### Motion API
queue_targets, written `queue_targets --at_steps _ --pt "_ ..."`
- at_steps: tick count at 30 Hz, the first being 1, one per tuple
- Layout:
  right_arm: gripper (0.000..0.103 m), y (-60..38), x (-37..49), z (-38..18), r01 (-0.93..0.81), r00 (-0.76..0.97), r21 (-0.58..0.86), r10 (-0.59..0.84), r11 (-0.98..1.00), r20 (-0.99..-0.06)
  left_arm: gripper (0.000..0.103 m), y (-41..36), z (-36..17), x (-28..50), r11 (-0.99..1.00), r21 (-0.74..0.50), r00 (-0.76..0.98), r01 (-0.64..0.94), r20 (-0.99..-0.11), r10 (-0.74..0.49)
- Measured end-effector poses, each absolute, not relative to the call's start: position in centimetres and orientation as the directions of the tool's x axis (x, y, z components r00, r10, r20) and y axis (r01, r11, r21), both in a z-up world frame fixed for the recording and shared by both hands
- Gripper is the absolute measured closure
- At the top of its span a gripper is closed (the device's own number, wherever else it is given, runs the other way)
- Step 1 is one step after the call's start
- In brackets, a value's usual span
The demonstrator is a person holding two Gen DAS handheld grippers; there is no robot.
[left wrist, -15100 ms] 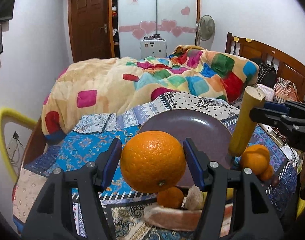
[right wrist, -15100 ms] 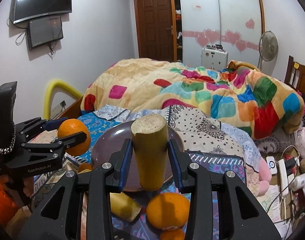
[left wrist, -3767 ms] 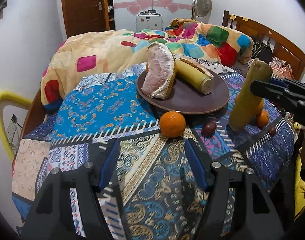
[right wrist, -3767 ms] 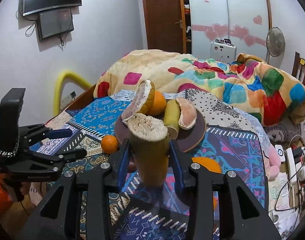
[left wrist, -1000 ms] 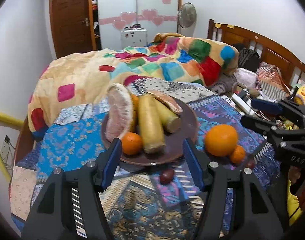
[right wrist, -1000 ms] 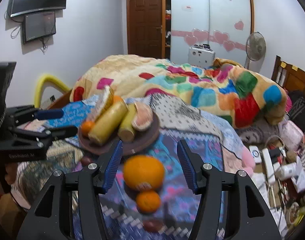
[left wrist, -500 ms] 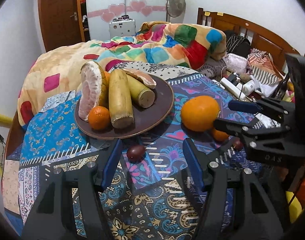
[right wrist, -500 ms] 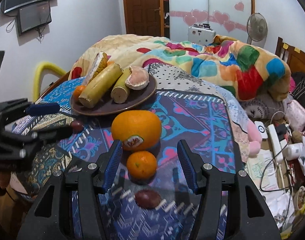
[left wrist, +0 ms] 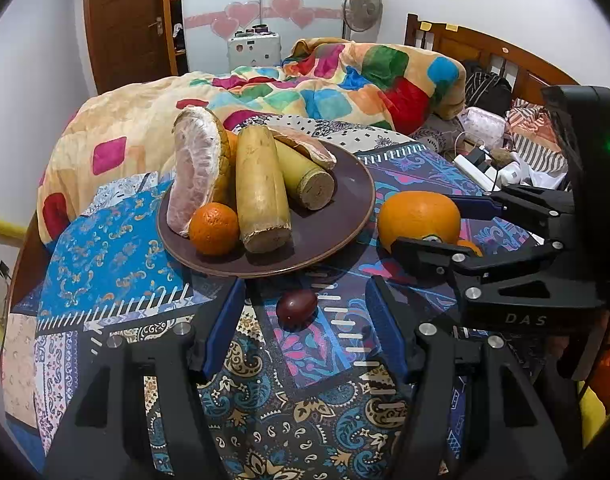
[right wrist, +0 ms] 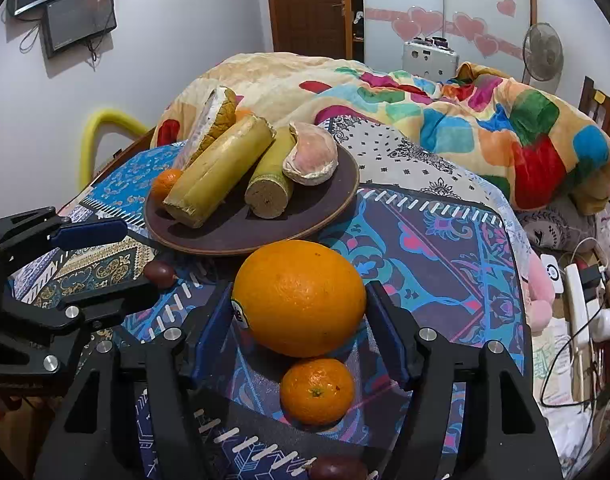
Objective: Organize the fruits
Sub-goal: 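Close the right gripper around the large orange on the bedspread, then lift the orange with the right gripper while the left gripper grasps a small mandarin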
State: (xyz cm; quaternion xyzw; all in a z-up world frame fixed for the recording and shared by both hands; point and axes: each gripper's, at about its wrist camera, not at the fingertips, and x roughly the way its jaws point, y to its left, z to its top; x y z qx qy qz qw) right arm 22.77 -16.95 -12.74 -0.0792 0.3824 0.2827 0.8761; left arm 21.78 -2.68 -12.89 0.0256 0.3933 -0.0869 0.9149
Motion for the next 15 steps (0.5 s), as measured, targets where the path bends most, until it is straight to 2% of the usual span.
queue_targets --at_steps 9,15 --pt "0.041 -19.8 21.0 -10.4 -0.523 0.591 0.117 0.458 0.844 -0.664 0.040 -4.2 -12.0 21.4 0.983 -0.032 0.675 0.181 -0.723 -0.148" --pt "0.041 -23.0 19.6 -8.7 -0.475 0.653 0.089 0.418 0.876 -0.632 0.040 -7.0 -12.0 21.6 0.976 -0.046 0.663 0.212 -0.727 -0.178"
